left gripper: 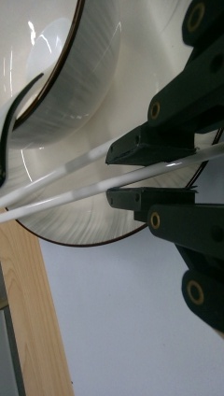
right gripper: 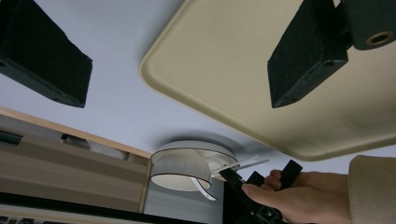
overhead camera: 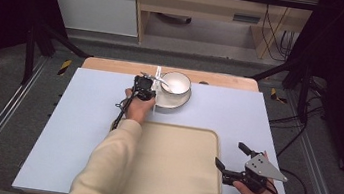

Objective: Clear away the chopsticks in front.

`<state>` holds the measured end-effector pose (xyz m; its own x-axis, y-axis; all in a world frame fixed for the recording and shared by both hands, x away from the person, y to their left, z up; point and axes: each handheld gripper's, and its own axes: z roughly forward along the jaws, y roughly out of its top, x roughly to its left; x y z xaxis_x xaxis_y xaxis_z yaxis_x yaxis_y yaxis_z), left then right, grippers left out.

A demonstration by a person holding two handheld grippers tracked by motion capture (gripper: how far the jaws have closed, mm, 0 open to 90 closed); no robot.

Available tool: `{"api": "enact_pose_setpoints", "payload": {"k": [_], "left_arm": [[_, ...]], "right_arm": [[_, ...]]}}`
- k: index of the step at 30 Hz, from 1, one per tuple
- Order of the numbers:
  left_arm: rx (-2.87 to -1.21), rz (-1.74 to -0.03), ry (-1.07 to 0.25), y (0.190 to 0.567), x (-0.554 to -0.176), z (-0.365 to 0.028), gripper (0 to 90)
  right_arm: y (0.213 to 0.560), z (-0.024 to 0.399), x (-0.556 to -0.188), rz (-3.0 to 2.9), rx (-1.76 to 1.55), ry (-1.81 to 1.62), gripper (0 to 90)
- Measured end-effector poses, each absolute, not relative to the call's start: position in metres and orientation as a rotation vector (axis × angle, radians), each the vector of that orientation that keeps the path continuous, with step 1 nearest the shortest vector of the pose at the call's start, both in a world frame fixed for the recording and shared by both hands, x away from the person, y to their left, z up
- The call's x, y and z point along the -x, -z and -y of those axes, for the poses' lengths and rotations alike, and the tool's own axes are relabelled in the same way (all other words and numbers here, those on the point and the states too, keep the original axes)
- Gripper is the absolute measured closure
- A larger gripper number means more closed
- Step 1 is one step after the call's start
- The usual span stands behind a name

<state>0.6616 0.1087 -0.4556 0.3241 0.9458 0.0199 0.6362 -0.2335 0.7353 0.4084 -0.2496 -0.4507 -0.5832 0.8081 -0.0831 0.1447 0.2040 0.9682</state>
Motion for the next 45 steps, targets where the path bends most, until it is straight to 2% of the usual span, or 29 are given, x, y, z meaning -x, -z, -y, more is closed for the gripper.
{"api": "enact_pose_setpoints", "payload": {"k": [20, 29, 36, 45], "left_arm": [[-1.874, -1.495, -0.639, 0.456, -0.661, -0.109, 84.3], [-1.83, -1.497, -0.64, 0.437, -0.655, -0.121, 84.7], [-1.805, -1.536, -0.633, 0.423, -0.64, -0.139, 84.7], [-1.783, -1.578, -0.635, 0.416, -0.597, -0.175, 84.7]], "right_arm": [[0.451, 0.249, -0.408, -1.886, -0.878, -1.416, 6.9], [0.451, 0.249, -0.408, -1.887, -0.877, -1.421, 6.9], [0.451, 0.248, -0.408, -1.89, -0.872, -1.423, 6.9], [0.45, 0.246, -0.409, -1.891, -0.872, -1.426, 6.8]]}}
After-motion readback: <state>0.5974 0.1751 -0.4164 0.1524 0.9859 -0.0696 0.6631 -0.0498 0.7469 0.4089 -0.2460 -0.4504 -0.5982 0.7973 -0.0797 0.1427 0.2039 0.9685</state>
